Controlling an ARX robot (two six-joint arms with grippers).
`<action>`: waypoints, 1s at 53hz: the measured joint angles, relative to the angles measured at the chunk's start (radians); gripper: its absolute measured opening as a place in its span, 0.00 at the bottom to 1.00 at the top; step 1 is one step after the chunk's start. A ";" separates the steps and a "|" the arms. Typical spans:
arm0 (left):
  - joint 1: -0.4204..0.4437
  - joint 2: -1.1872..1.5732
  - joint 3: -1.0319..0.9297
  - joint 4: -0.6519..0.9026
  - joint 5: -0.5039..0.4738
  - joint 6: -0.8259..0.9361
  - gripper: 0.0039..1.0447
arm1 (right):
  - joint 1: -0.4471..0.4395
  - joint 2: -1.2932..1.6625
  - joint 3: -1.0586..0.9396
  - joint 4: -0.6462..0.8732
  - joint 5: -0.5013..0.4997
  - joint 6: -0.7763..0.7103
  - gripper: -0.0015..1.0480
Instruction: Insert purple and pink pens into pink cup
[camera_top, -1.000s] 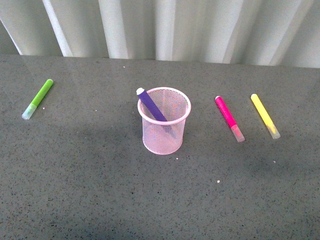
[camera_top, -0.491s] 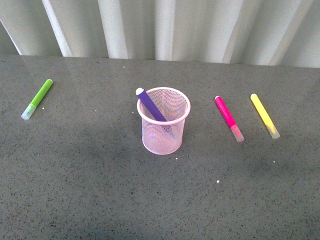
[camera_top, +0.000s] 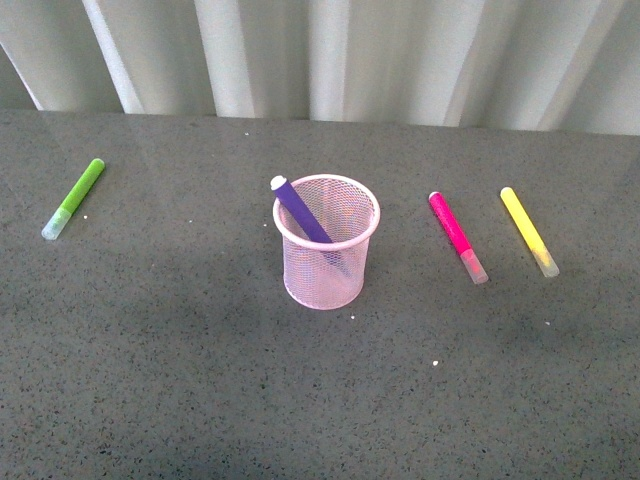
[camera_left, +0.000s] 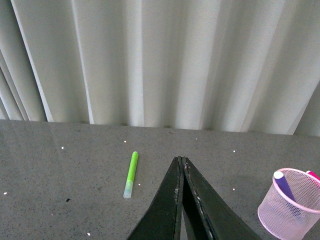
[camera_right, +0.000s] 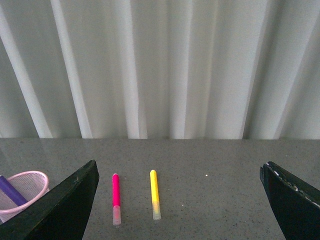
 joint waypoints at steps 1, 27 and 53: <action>0.000 -0.007 0.000 -0.007 0.000 0.000 0.03 | 0.000 0.000 0.000 0.000 0.000 0.000 0.93; 0.000 -0.132 0.000 -0.130 0.000 0.000 0.03 | 0.000 0.000 0.000 0.000 0.000 0.000 0.93; 0.000 -0.304 0.000 -0.308 0.000 0.000 0.14 | 0.000 0.000 0.000 0.000 0.000 0.000 0.93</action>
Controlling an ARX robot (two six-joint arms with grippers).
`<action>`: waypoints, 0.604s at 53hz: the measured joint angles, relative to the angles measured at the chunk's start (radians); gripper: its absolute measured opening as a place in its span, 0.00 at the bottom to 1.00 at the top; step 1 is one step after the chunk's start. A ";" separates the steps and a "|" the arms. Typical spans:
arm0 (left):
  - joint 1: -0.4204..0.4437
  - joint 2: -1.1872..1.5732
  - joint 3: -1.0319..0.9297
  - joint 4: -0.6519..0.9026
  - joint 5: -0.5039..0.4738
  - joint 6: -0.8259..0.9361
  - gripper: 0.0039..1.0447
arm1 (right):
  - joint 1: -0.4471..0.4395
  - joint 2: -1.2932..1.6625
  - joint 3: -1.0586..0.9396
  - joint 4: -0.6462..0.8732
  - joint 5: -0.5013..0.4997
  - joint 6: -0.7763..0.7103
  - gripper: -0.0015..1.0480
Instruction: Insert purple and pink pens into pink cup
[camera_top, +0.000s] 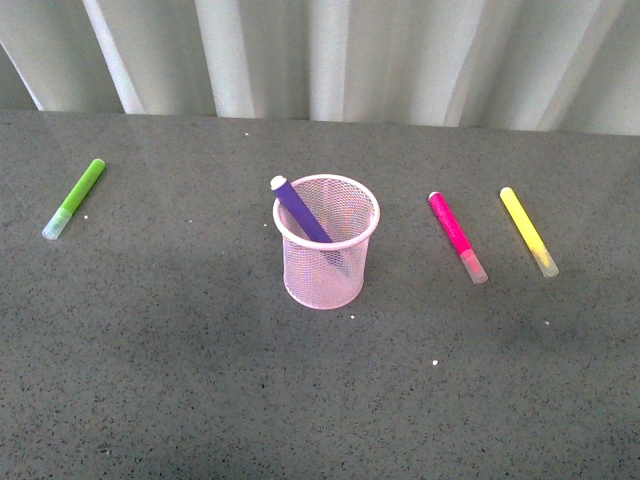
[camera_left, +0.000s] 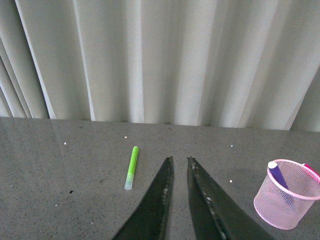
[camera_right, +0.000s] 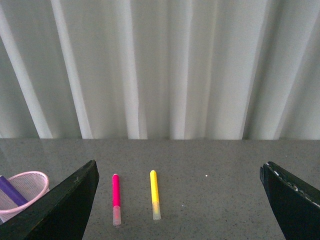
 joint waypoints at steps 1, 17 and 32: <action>0.000 0.000 0.000 0.000 0.000 0.000 0.18 | 0.000 0.000 0.000 0.000 0.000 0.000 0.93; 0.000 0.000 0.000 -0.001 0.000 0.000 0.66 | -0.010 0.215 0.010 0.409 -0.066 0.030 0.93; 0.000 0.000 0.000 -0.001 0.000 0.002 0.93 | -0.026 0.986 0.365 0.882 0.002 0.053 0.93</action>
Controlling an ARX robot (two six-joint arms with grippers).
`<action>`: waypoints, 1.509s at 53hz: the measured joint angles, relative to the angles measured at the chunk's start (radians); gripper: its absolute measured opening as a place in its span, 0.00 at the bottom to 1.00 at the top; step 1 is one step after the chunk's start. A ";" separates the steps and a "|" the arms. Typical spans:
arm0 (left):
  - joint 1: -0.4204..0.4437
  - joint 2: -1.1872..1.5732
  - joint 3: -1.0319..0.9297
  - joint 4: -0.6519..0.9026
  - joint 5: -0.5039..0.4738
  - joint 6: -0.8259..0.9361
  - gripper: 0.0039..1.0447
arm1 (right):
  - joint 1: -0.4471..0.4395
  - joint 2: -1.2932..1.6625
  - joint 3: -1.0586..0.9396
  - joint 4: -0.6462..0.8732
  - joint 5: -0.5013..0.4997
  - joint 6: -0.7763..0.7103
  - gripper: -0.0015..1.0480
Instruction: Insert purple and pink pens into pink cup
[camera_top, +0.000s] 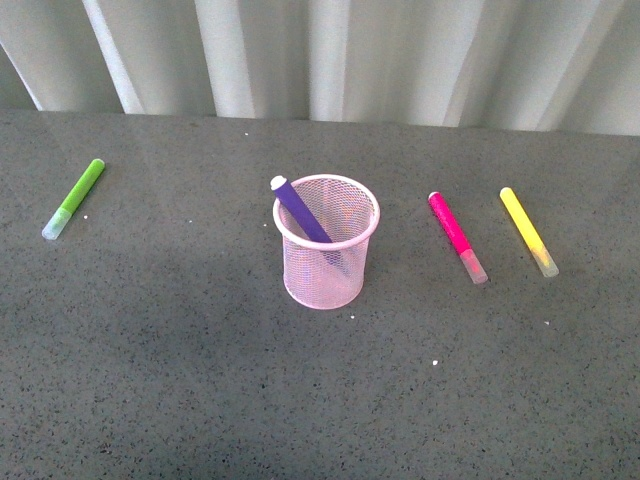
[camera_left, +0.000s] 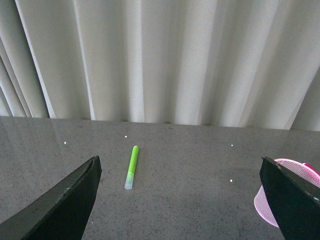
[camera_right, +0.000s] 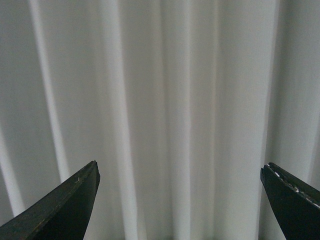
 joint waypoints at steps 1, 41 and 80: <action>0.000 0.000 0.000 0.000 0.000 0.000 0.94 | -0.001 0.045 0.035 -0.021 0.006 0.003 0.93; 0.000 0.000 0.000 0.000 0.000 0.000 0.94 | 0.195 1.238 0.922 -0.903 -0.039 0.123 0.93; 0.000 0.000 0.000 0.000 0.000 0.001 0.94 | 0.225 1.370 1.108 -1.035 -0.065 0.230 0.93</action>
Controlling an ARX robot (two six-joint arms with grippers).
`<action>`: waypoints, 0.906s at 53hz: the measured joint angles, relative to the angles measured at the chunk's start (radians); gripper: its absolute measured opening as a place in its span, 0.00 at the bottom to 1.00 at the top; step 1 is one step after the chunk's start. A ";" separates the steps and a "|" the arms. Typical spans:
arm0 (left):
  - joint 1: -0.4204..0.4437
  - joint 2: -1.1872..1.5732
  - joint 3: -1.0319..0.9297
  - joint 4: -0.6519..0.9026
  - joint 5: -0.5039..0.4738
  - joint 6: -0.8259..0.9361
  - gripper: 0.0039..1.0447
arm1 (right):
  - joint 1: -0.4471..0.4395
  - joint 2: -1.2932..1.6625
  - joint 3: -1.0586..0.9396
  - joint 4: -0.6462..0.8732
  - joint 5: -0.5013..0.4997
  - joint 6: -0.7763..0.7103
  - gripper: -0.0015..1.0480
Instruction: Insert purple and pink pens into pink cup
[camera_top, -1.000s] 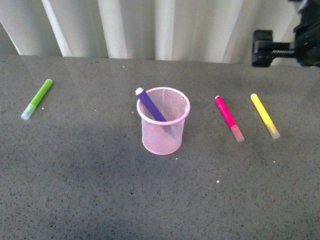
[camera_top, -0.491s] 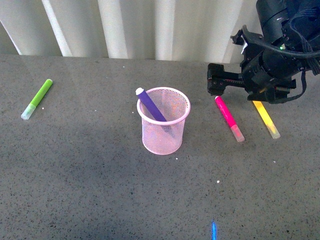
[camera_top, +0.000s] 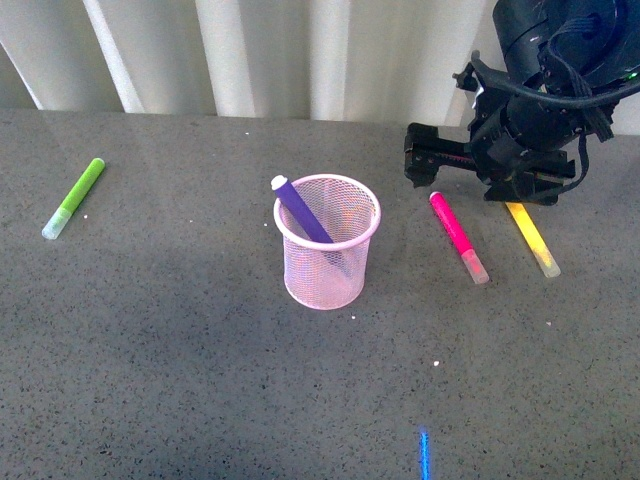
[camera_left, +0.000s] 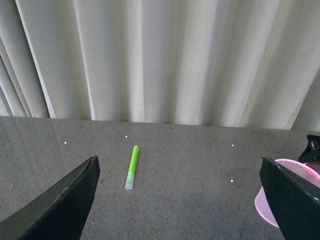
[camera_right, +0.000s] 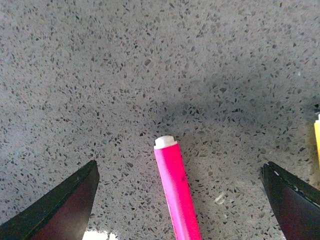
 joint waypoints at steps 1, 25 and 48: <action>0.000 0.000 0.000 0.000 0.000 0.000 0.94 | 0.000 0.005 0.002 -0.002 0.000 0.000 0.93; 0.000 0.000 0.000 0.000 0.000 0.000 0.94 | 0.014 0.043 0.002 0.028 0.006 0.002 0.93; 0.000 0.000 0.000 0.000 0.000 0.000 0.94 | -0.023 0.043 -0.013 0.049 0.016 -0.036 0.44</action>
